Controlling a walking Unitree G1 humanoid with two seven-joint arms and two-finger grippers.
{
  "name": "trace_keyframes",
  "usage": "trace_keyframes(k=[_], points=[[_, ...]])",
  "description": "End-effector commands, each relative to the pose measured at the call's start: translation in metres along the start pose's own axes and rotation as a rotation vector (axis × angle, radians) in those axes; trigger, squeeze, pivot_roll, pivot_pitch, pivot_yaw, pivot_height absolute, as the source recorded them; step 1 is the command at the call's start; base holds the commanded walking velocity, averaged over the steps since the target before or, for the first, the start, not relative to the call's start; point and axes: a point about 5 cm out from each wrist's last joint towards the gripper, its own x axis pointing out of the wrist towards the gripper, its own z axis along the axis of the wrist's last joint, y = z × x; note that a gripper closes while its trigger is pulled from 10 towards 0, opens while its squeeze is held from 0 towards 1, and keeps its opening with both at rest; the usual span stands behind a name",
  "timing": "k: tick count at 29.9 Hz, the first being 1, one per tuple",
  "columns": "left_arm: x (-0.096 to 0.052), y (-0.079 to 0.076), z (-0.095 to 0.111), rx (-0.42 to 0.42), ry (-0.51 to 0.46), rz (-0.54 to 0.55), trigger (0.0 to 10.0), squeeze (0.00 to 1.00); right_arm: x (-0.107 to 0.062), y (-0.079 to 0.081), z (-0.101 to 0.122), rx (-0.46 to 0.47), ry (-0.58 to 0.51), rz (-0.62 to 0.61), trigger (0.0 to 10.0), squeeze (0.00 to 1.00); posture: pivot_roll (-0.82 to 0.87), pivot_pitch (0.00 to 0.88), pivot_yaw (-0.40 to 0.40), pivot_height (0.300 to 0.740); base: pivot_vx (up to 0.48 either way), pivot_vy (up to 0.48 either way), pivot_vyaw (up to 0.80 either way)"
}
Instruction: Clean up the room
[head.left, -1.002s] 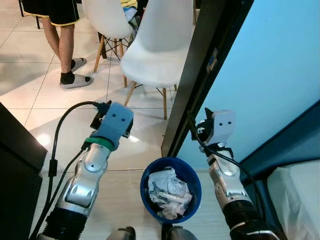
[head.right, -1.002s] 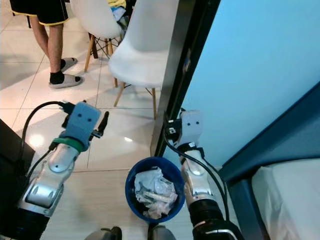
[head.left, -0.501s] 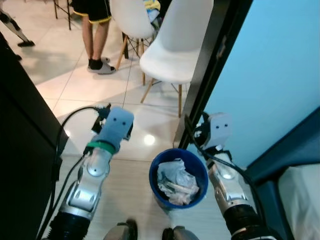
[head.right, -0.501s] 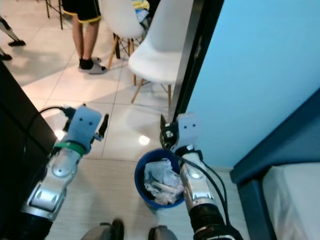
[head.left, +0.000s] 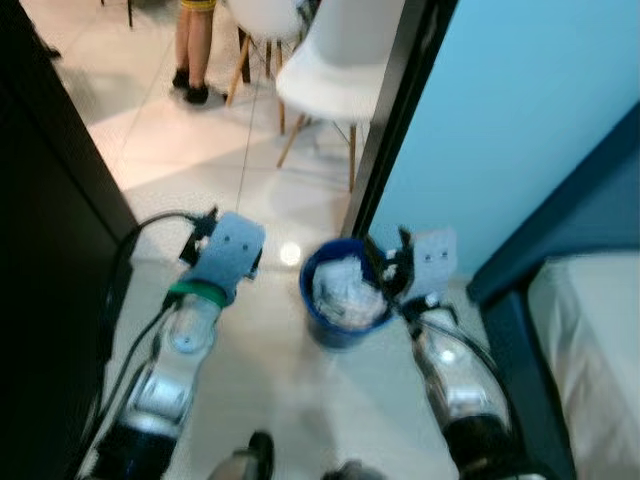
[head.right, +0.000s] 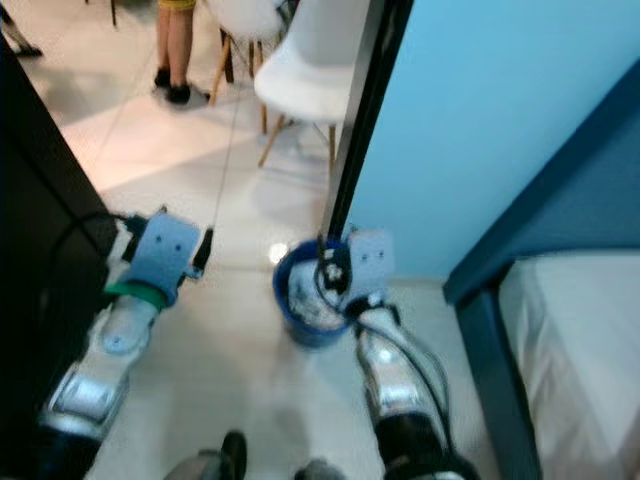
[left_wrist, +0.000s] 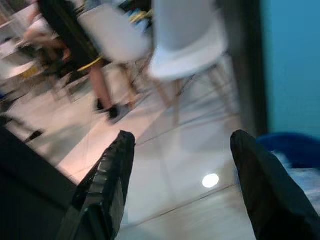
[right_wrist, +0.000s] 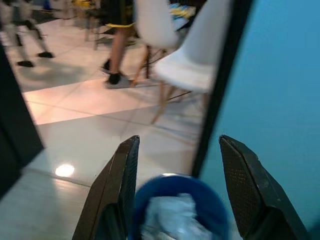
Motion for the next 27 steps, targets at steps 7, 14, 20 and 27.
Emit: trace_keyframes(k=[7,14,20,27], points=[[-0.0030,0.0017,-0.0073,0.006,0.030,0.010,10.0,0.00,-0.0034,0.0007,-0.0048,0.013,0.025,-0.007,10.0,0.00,-0.02,0.095,0.003,0.730,-0.442,0.000,0.00],[-0.0033,0.0013,-0.0076,0.005,0.031,0.011,10.0,0.00,-0.0039,0.0002,-0.0047,0.011,0.031,-0.010,10.0,0.00,-0.02,0.097,0.001,0.730,-0.441,0.000,0.00],[-0.0027,0.0004,-0.0096,-0.036,0.063,0.011,10.0,0.00,-0.0037,-0.0001,-0.0056,0.023,0.046,-0.014,10.0,0.00,-0.03,0.098,-0.001,0.730,-0.120,0.000,-0.50],[-0.0027,-0.0007,-0.0111,-0.080,0.082,-0.004,10.0,0.00,-0.0035,-0.0009,-0.0059,0.027,0.053,-0.019,10.0,0.00,-0.03,0.099,-0.002,0.730,0.000,0.000,-0.80]])
